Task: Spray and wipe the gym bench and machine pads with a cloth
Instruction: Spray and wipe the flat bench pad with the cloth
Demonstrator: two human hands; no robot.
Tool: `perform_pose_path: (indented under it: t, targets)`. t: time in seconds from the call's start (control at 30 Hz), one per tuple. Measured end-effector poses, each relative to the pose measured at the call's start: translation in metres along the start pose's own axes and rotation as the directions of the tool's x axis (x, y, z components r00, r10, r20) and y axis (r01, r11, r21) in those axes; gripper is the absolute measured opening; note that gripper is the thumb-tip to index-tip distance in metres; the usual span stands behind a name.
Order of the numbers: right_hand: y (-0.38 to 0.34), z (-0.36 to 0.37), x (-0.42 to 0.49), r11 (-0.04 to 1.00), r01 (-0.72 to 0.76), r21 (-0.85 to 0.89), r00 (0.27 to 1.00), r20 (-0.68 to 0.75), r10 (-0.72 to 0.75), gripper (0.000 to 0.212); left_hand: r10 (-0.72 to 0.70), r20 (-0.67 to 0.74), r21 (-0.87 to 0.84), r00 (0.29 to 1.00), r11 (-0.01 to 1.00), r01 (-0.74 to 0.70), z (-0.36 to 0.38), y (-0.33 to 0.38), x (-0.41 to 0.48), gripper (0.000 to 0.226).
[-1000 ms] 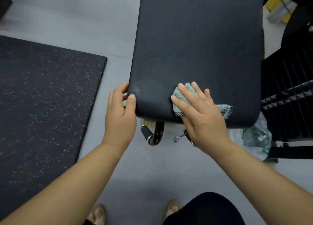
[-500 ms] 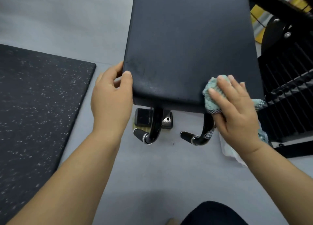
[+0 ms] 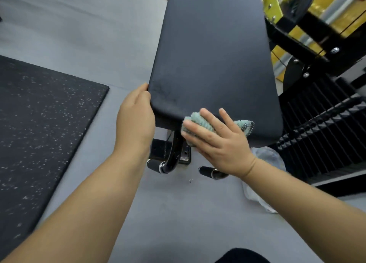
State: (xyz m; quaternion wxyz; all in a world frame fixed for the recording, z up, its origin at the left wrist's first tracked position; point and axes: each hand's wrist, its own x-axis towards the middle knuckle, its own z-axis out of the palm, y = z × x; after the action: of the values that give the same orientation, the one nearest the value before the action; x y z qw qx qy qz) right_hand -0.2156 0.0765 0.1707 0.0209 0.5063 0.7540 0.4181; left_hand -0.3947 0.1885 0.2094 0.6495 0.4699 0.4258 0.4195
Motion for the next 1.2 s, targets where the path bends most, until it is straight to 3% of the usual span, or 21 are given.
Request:
perform_pose_path:
  t: [0.07,0.2,0.3,0.4,0.53,0.63,0.7,0.8,0.9,1.03,1.13,1.2]
  targets:
    - [0.012,0.001,-0.026,0.995,0.015,-0.098,1.0,0.015,-0.014,0.056,0.062,-0.048,0.117,0.997,0.992,-0.056,0.005,-0.01,-0.006,0.038]
    - [0.009,0.004,-0.018,0.994,-0.02,-0.109,0.998,-0.054,0.014,0.049,0.229,-0.059,0.238,0.972,0.949,-0.209,0.024,-0.037,-0.046,0.055]
    - [-0.021,0.011,0.013,0.998,-0.058,-0.02,0.993,-0.1,0.056,0.045,0.102,-0.106,0.114,0.989,0.989,-0.09,0.028,-0.047,-0.051,0.056]
    - [-0.045,0.018,0.033,0.99,-0.142,0.002,0.982,-0.125,0.141,0.055,-0.069,-0.18,-0.007,0.981,0.998,0.069,0.023,-0.037,-0.046,0.048]
    - [-0.043,0.013,0.025,0.986,-0.164,0.0,0.985,-0.056,0.164,0.066,-0.174,-0.212,-0.085,0.962,0.984,0.159,0.015,-0.03,-0.054,0.04]
    - [-0.037,0.007,0.017,0.984,-0.176,0.041,0.984,-0.035,0.177,0.071,-0.286,-0.049,-0.242,0.957,0.933,0.266,0.025,-0.027,-0.08,0.03]
    - [-0.035,0.007,0.013,0.975,-0.216,0.061,0.975,-0.04,0.218,0.068,-0.295,0.109,-0.313,0.949,0.896,0.314,0.039,-0.025,-0.089,0.034]
    - [-0.026,0.009,-0.002,0.965,-0.262,0.024,0.964,-0.034,0.263,0.073,-0.329,0.272,-0.33,0.904,0.851,0.409,0.057,-0.024,-0.085,0.052]
    - [-0.013,0.001,-0.024,0.964,-0.265,0.024,0.964,0.002,0.265,0.071,-0.401,0.35,-0.303,0.847,0.807,0.507,0.073,-0.026,-0.083,0.057]
    - [0.007,-0.021,-0.037,0.945,-0.292,0.147,0.952,0.133,0.274,0.07,-0.495,0.285,-0.253,0.821,0.787,0.562,0.092,-0.021,-0.085,0.056]
    - [0.019,-0.024,-0.032,0.931,-0.317,0.179,0.936,0.218,0.277,0.061,-0.463,0.229,-0.231,0.856,0.829,0.51,0.1,-0.018,-0.087,0.054]
    - [0.014,-0.018,-0.025,0.915,-0.342,0.215,0.935,0.178,0.308,0.054,-0.446,0.11,-0.246,0.888,0.854,0.459,0.105,-0.022,-0.084,0.053]
